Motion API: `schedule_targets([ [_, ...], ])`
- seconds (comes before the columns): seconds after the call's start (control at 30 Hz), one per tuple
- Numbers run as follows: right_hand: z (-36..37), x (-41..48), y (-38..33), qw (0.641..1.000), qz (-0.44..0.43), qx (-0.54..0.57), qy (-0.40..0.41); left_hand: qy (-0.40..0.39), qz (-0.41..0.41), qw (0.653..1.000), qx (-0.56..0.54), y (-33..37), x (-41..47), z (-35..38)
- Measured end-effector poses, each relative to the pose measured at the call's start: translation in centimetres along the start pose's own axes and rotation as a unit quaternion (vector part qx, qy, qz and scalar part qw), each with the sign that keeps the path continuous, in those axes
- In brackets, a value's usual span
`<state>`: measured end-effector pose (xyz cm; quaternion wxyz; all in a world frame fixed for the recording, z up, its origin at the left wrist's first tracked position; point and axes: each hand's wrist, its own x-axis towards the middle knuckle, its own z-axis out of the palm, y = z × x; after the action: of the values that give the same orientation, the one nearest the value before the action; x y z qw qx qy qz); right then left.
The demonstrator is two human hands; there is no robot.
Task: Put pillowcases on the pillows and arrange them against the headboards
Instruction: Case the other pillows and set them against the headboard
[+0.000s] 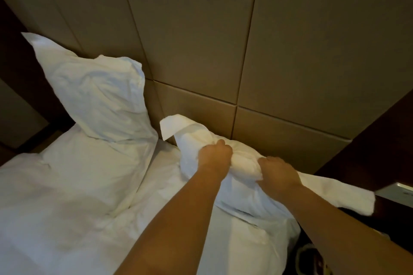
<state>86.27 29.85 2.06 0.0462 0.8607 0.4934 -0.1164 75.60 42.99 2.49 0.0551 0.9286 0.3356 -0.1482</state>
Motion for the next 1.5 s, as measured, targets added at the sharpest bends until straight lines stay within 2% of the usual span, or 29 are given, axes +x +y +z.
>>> schedule_targets([
  [0.07, -2.3, -0.6, -0.3, 0.999, -0.017, 0.0, 0.034, 0.038, -0.001, 0.999, -0.017, -0.4, -0.9, -2.6],
  [0.23, -12.2, -2.7, -2.2, 0.99, -0.057, 0.026, 0.13, 0.191, -0.035, 0.98, -0.037, -2.0, -4.8, -11.3],
  [0.4, -21.1, -8.0, -4.1, 0.966, -0.109, 0.049, 0.229, 0.354, -0.053, 0.934, -0.021, -2.9, -11.1, -19.0],
  [0.53, -26.1, -13.3, -5.2, 0.949, -0.15, 0.084, 0.263, 0.416, -0.071, 0.907, -0.011, -2.9, -16.7, -23.3],
  [0.8, -30.7, -20.9, -6.4, 0.907, -0.245, 0.121, 0.321, 0.491, -0.114, 0.864, 0.008, -2.5, -26.3, -27.2],
  [1.07, -32.4, -24.1, -7.0, 0.889, -0.277, 0.144, 0.336, 0.539, -0.138, 0.83, 0.032, -1.6, -31.3, -28.6],
  [1.27, -32.9, -24.2, -7.1, 0.888, -0.277, 0.155, 0.333, 0.529, -0.14, 0.837, 0.014, -1.6, -31.4, -29.0],
  [1.5, -30.4, -21.5, -6.9, 0.908, -0.268, 0.145, 0.289, 0.493, -0.131, 0.86, -0.033, -2.3, -27.7, -25.9],
])
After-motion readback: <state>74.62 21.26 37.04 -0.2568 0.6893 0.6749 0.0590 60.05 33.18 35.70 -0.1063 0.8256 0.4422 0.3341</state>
